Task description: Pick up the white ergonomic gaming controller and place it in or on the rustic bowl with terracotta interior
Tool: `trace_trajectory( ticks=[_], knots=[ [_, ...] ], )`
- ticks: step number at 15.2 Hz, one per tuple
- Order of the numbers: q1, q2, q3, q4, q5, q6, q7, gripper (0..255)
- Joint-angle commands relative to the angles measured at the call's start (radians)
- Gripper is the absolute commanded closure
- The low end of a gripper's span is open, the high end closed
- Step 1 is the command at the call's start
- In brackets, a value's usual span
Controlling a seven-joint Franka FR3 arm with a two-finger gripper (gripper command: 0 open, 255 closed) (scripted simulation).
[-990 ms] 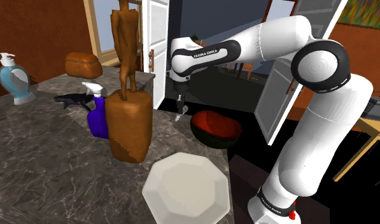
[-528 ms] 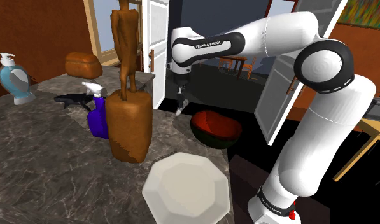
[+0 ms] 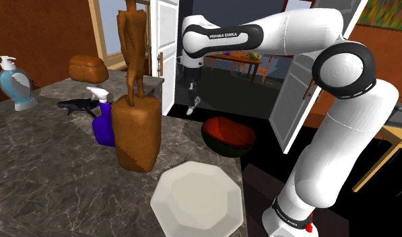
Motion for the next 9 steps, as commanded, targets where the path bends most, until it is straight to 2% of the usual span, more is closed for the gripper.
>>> trace_trajectory(
  ticks=[1,6,9],
  knots=[
    [0.000,-0.003,0.000,0.024,0.000,-0.027,0.000,255],
    [0.000,0.000,0.000,0.091,0.000,-0.090,-0.002,255],
    [0.001,-0.125,0.001,-0.053,-0.004,-0.072,0.000,255]
  ],
)
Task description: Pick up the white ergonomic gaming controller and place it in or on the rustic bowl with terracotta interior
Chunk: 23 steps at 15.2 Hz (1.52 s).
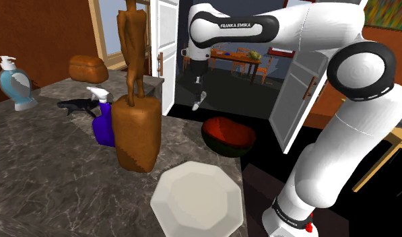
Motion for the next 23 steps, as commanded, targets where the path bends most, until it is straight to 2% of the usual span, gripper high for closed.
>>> trace_trajectory(
  ticks=[1,7,12,23],
  knots=[
    [0.000,-0.077,0.000,-0.085,-0.003,0.008,0.001,255],
    [-0.002,-0.319,0.002,-0.317,-0.010,-0.002,0.004,255],
    [-0.005,-0.523,0.004,-0.475,-0.015,-0.048,0.005,255],
    [-0.007,-0.549,0.002,-0.627,-0.018,0.079,0.009,255]
  ],
)
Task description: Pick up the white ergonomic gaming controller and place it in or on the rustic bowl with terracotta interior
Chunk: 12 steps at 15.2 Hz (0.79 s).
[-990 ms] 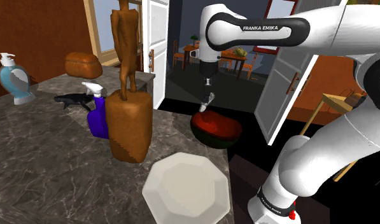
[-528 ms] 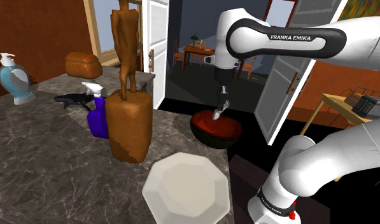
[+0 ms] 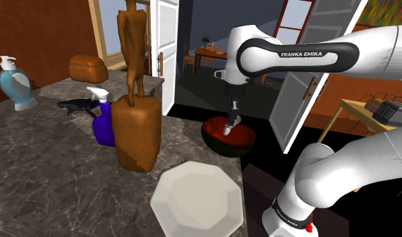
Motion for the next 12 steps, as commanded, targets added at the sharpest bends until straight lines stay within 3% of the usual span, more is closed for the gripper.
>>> trace_trajectory(
  ticks=[1,4,11,12],
  knots=[
    [0.000,0.000,-0.001,-0.029,-0.001,0.030,0.001,255],
    [-0.001,0.003,-0.002,-0.069,-0.002,0.073,0.002,255],
    [-0.001,0.003,-0.002,-0.069,-0.002,0.073,0.002,255],
    [-0.001,0.003,-0.002,-0.069,-0.002,0.073,0.002,0]
  ],
)
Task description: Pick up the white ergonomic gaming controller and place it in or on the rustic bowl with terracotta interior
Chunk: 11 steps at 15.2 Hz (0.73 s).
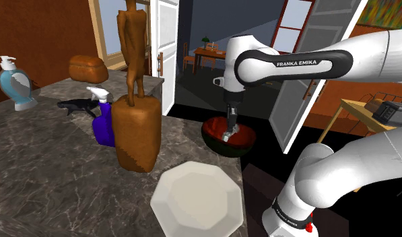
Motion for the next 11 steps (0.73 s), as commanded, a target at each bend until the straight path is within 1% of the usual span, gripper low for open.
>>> trace_trajectory(
  ticks=[1,5,9,11],
  knots=[
    [0.000,0.000,0.000,0.000,0.000,0.000,0.000,0],
    [0.000,0.000,0.000,0.000,0.000,0.000,0.000,0],
    [0.003,0.014,0.005,0.136,0.005,-0.122,-0.001,0],
    [0.003,0.014,0.005,0.136,0.005,-0.122,-0.001,0]
  ],
)
